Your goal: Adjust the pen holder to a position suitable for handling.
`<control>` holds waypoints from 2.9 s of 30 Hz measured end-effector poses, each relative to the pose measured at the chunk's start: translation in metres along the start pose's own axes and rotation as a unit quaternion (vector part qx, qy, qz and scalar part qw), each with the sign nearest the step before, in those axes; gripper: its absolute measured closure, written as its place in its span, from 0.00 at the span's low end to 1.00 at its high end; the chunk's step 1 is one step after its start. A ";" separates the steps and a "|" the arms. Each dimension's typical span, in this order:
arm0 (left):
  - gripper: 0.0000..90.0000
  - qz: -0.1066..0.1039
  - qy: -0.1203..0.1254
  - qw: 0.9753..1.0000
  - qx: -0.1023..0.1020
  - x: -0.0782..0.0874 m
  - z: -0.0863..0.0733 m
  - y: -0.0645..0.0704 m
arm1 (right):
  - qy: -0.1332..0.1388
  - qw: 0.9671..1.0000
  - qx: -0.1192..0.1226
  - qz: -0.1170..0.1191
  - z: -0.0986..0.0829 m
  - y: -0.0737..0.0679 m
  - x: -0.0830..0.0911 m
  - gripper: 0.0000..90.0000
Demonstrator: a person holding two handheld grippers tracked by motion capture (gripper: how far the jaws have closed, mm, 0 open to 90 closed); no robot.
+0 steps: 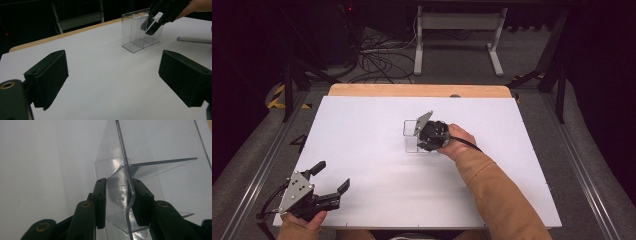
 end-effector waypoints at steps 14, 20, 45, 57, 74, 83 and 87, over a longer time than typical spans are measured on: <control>0.11 -0.003 -0.001 1.000 0.004 -0.001 -0.001 0.001 | -0.006 0.999 0.029 0.013 -0.002 -0.007 0.006 0.91; 0.11 -0.004 -0.002 1.000 0.004 -0.002 -0.001 0.002 | 0.007 0.999 0.046 0.020 0.004 -0.015 0.017 0.94; 0.11 -0.005 -0.002 1.000 0.004 -0.003 -0.001 0.003 | -0.023 0.992 0.041 0.115 0.004 -0.086 0.039 0.97; 0.11 -0.006 -0.004 1.000 -0.002 -0.004 -0.001 0.003 | -0.016 0.992 0.033 0.123 0.002 -0.092 0.033 0.97; 0.11 -0.006 -0.006 1.000 -0.004 -0.004 -0.001 0.003 | -0.017 0.992 0.037 0.123 0.000 -0.092 0.033 0.96; 0.11 -0.008 -0.007 1.000 -0.003 -0.005 -0.001 0.004 | -0.014 0.993 0.030 0.117 0.001 -0.092 0.032 0.93; 0.11 -0.009 -0.006 1.000 -0.004 -0.006 -0.001 0.003 | 0.010 0.994 0.022 0.110 0.003 -0.089 0.041 0.75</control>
Point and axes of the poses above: each handheld gripper's, and its own axes: x roughly backward along the jaws, z roughly out of its top, y roughly to its right, the point moved 7 cm from there along -x, roughly forward along the jaws, and after that the axes turned 2 degrees about -x, right-handed, at the moved point
